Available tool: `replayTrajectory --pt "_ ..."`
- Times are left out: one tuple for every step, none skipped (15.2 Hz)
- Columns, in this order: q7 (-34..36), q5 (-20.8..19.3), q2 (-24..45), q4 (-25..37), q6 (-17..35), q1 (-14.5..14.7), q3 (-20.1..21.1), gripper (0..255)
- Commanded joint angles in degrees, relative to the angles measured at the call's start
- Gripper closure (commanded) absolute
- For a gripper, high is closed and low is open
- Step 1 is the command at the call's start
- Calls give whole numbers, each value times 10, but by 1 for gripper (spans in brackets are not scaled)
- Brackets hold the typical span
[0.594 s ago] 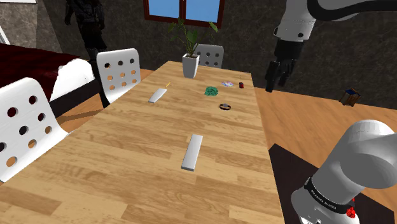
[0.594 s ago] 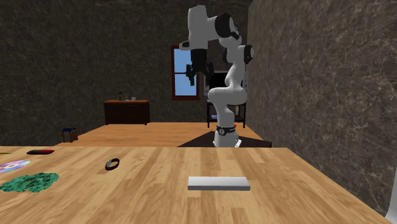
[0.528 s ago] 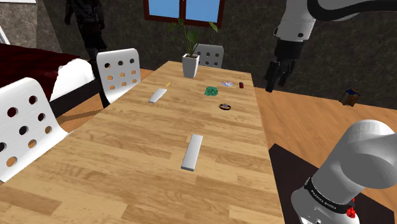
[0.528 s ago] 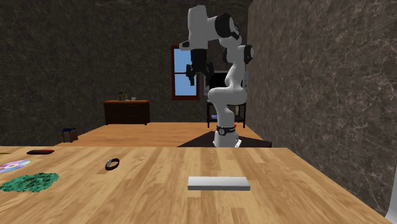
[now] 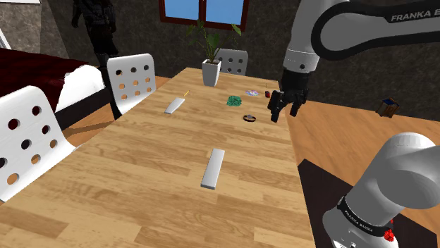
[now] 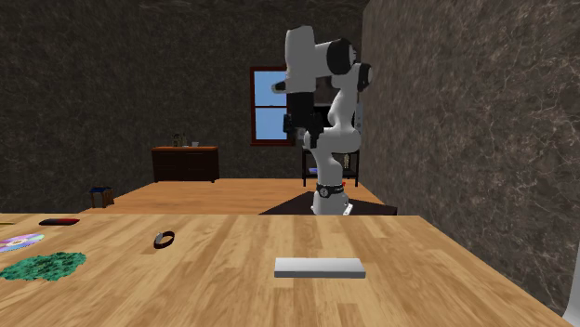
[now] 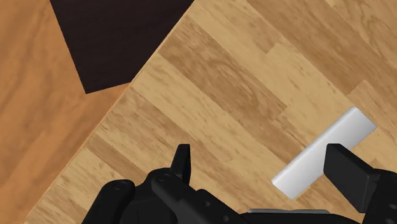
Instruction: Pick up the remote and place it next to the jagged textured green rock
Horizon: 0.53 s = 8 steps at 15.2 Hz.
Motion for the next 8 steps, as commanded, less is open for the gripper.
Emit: replayTrajectory --pt "40 15 24 -9 38 1 22 0" --pt "59 22 38 -14 58 1 33 0" --pt "78 28 53 -17 78 1 44 0" --pt "97 34 69 -19 98 1 55 0" --pt "116 39 86 -21 119 0 66 0" --pt "135 43 105 -21 139 -1 77 0" --pt "155 46 124 -20 160 -2 88 0" --pt "175 49 144 -18 180 -4 98 0"
